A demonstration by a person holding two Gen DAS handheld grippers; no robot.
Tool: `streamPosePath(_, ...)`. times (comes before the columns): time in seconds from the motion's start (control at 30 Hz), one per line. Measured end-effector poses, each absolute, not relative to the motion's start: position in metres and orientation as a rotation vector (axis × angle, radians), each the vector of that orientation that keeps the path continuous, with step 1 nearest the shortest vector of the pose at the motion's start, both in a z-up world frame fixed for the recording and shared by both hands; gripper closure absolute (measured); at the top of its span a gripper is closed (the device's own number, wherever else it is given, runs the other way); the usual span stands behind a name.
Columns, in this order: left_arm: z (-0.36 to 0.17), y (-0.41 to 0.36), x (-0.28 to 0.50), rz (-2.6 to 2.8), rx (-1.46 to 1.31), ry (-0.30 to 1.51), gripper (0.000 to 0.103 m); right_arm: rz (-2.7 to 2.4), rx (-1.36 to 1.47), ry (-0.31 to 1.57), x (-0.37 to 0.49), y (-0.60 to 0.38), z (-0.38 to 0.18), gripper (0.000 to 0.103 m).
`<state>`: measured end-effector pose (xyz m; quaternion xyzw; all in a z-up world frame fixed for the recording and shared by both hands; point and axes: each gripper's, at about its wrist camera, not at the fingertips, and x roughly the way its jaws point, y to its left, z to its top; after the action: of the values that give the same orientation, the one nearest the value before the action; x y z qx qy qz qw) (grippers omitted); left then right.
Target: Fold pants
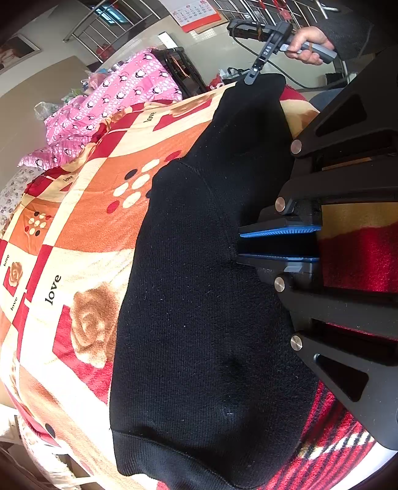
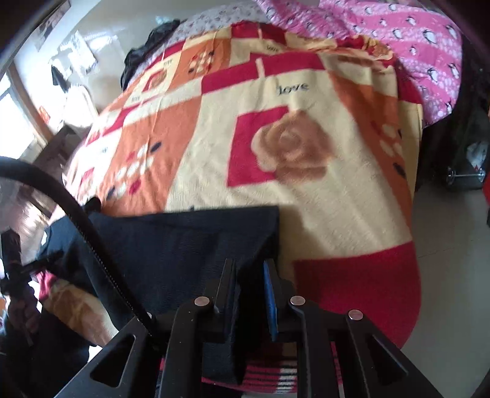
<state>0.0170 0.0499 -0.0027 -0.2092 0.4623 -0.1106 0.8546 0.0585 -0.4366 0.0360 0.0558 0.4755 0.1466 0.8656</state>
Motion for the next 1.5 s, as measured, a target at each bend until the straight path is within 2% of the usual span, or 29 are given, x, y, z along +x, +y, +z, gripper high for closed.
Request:
streamPosePath(0.07, -0.003, 0.050, 0.017, -0.235, -0.445, 0.972, 0.093, 0.309, 0.096, 0.980, 0.057, -0.431, 0.036, 0.089)
streamPosePath(0.1, -0.003, 0.050, 0.017, -0.235, -0.446, 0.973, 0.093, 0.304, 0.110, 0.968, 0.059, -0.432, 0.037, 0.095)
streamPosePath(0.33, -0.002, 0.051, 0.017, -0.236, -0.450, 0.973, 0.093, 0.254, 0.067, 0.920, 0.081, -0.432, 0.046, 0.097)
streamPosePath(0.57, -0.003, 0.051, 0.016, -0.240, -0.462, 0.972, 0.093, 0.172, 0.072, 1.041, 0.095, -0.433, 0.031, 0.096)
streamPosePath(0.7, -0.003, 0.052, 0.015, -0.241, -0.466, 0.971, 0.093, 0.072, 0.027, 1.051, 0.092, -0.436, 0.036, 0.074)
streamPosePath(0.8, -0.003, 0.051, 0.016, -0.239, -0.466, 0.971, 0.093, -0.108, -0.110, 0.995, 0.086, -0.424, 0.054, 0.074)
streamPosePath(0.93, -0.003, 0.050, 0.016, -0.233, -0.456, 0.973, 0.093, -0.032, -0.091, 0.809, 0.073, -0.383, 0.090, 0.073)
streamPosePath(0.97, -0.003, 0.050, 0.016, -0.234, -0.456, 0.974, 0.093, 0.027, -0.104, 0.786, 0.074, -0.368, 0.092, 0.069)
streamPosePath(1.0, -0.003, 0.050, 0.016, -0.235, -0.459, 0.974, 0.093, 0.067, -0.119, 0.780, 0.076, -0.357, 0.090, 0.057)
streamPosePath(1.07, -0.004, 0.050, 0.016, -0.238, -0.470, 0.974, 0.093, 0.098, -0.168, 0.795, 0.085, -0.343, 0.073, 0.047)
streamPosePath(1.17, -0.004, 0.053, 0.016, -0.247, -0.490, 0.974, 0.093, -0.037, -0.084, 0.981, 0.106, -0.371, 0.024, 0.044)
streamPosePath(1.2, -0.005, 0.053, 0.016, -0.249, -0.494, 0.973, 0.093, -0.052, 0.021, 0.914, 0.098, -0.383, 0.032, 0.044)
streamPosePath(1.23, -0.005, 0.053, 0.016, -0.250, -0.497, 0.973, 0.093, -0.112, 0.030, 0.928, 0.096, -0.385, 0.038, 0.045)
streamPosePath(1.27, -0.005, 0.054, 0.016, -0.251, -0.502, 0.972, 0.093, -0.147, 0.018, 0.927, 0.090, -0.382, 0.046, 0.050)
streamPosePath(1.33, -0.005, 0.054, 0.017, -0.252, -0.506, 0.973, 0.093, -0.034, 0.048, 0.803, 0.065, -0.367, 0.070, 0.050)
streamPosePath(1.4, -0.005, 0.055, 0.017, -0.251, -0.509, 0.974, 0.093, 0.057, 0.005, 0.712, 0.038, -0.345, 0.080, 0.044)
streamPosePath(1.47, -0.005, 0.054, 0.017, -0.248, -0.500, 0.975, 0.093, 0.106, -0.032, 0.745, 0.031, -0.327, 0.067, 0.038)
streamPosePath(1.5, -0.005, 0.055, 0.018, -0.248, -0.502, 0.975, 0.093, 0.120, -0.043, 0.776, 0.028, -0.323, 0.056, 0.038)
